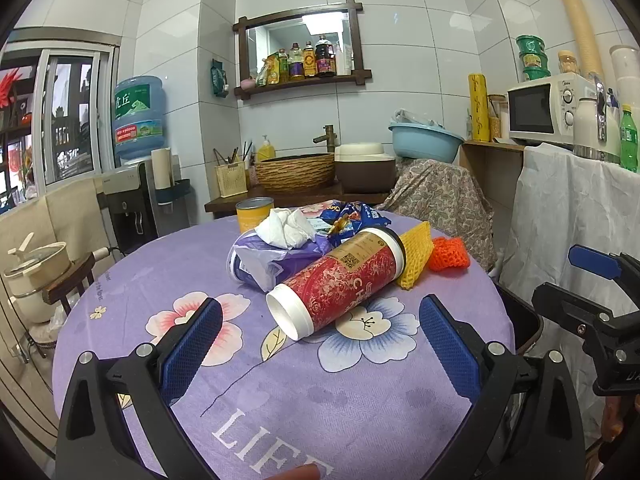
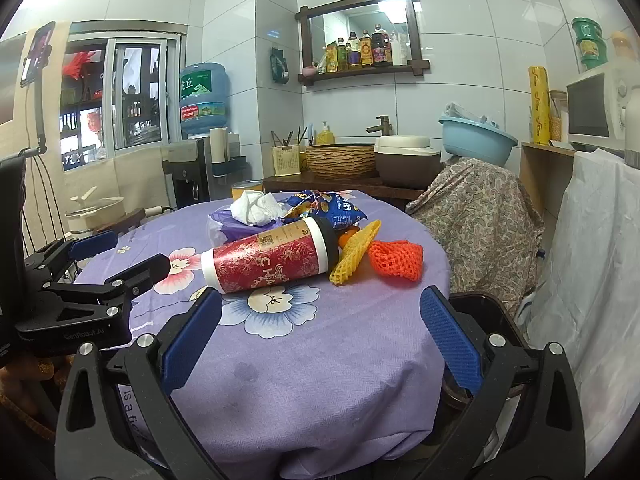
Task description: Collect trash
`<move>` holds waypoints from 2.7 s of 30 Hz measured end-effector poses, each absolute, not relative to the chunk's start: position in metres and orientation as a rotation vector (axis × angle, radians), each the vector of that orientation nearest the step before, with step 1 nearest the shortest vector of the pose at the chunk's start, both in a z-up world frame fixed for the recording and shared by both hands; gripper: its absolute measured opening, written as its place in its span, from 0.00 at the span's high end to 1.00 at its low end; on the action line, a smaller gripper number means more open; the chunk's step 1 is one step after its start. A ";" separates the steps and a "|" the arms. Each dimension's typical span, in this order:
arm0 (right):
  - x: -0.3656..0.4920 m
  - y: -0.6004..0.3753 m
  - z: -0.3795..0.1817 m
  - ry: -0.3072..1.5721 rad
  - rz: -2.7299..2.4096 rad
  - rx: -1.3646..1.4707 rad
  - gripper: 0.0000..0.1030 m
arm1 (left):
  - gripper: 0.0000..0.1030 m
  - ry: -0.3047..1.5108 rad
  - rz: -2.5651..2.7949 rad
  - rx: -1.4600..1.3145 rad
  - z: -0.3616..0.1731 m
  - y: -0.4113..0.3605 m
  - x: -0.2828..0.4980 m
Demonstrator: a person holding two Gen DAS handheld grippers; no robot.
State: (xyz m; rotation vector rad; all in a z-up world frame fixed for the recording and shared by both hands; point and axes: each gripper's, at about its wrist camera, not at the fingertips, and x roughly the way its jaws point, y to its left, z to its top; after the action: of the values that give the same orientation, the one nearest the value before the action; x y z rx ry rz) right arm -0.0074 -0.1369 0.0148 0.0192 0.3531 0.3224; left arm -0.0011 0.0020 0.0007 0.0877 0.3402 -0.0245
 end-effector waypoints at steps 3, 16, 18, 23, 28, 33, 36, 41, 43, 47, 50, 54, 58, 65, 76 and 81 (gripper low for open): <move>-0.007 -0.137 0.015 0.354 0.323 0.020 0.05 | 0.05 0.340 -0.024 0.088 0.001 0.002 -0.001; -0.007 -0.138 0.012 0.360 0.322 0.027 0.05 | 0.05 0.349 -0.020 0.090 -0.002 0.003 -0.002; -0.007 -0.138 0.012 0.360 0.323 0.027 0.05 | 0.05 0.349 -0.018 0.092 -0.003 0.002 -0.002; -0.007 -0.137 0.009 0.363 0.324 0.029 0.05 | 0.05 0.349 -0.018 0.094 -0.004 0.001 -0.001; -0.006 -0.137 0.008 0.365 0.324 0.031 0.05 | 0.05 0.354 -0.019 0.094 -0.007 0.000 0.000; -0.006 -0.137 0.007 0.368 0.325 0.032 0.05 | 0.05 0.358 -0.020 0.096 -0.008 -0.001 0.000; -0.006 -0.137 0.007 0.370 0.326 0.034 0.05 | 0.05 0.358 -0.020 0.095 -0.008 -0.001 0.000; -0.007 -0.136 0.006 0.373 0.327 0.033 0.05 | 0.05 0.359 -0.020 0.096 -0.009 -0.001 0.000; -0.006 -0.137 0.007 0.373 0.328 0.035 0.05 | 0.05 0.358 -0.020 0.097 -0.009 -0.001 0.000; -0.006 -0.137 0.007 0.375 0.328 0.035 0.05 | 0.05 0.360 -0.019 0.095 -0.009 -0.001 0.001; -0.006 -0.137 0.007 0.375 0.327 0.035 0.05 | 0.05 0.360 -0.019 0.096 -0.009 -0.002 0.000; -0.006 -0.137 0.007 0.376 0.327 0.035 0.05 | 0.05 0.361 -0.020 0.097 -0.009 -0.002 0.001; -0.004 -0.136 0.006 0.382 0.327 0.034 0.05 | 0.05 0.368 -0.022 0.096 -0.014 -0.001 0.001; 0.008 -0.135 -0.003 0.451 0.323 0.038 0.05 | 0.05 0.507 -0.086 0.049 -0.026 0.007 0.016; 0.047 -0.140 -0.039 0.662 0.330 0.084 0.05 | 0.05 0.627 -0.141 0.086 -0.044 0.018 0.022; 0.075 -0.150 -0.045 0.715 0.331 0.126 0.05 | 0.11 0.622 -0.180 0.168 -0.041 0.014 0.035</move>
State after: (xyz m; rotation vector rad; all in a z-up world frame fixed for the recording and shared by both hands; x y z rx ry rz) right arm 0.0755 -0.1498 -0.0452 0.1263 0.7154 0.3314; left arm 0.0352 0.0140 -0.0405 0.1683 0.6215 -0.1801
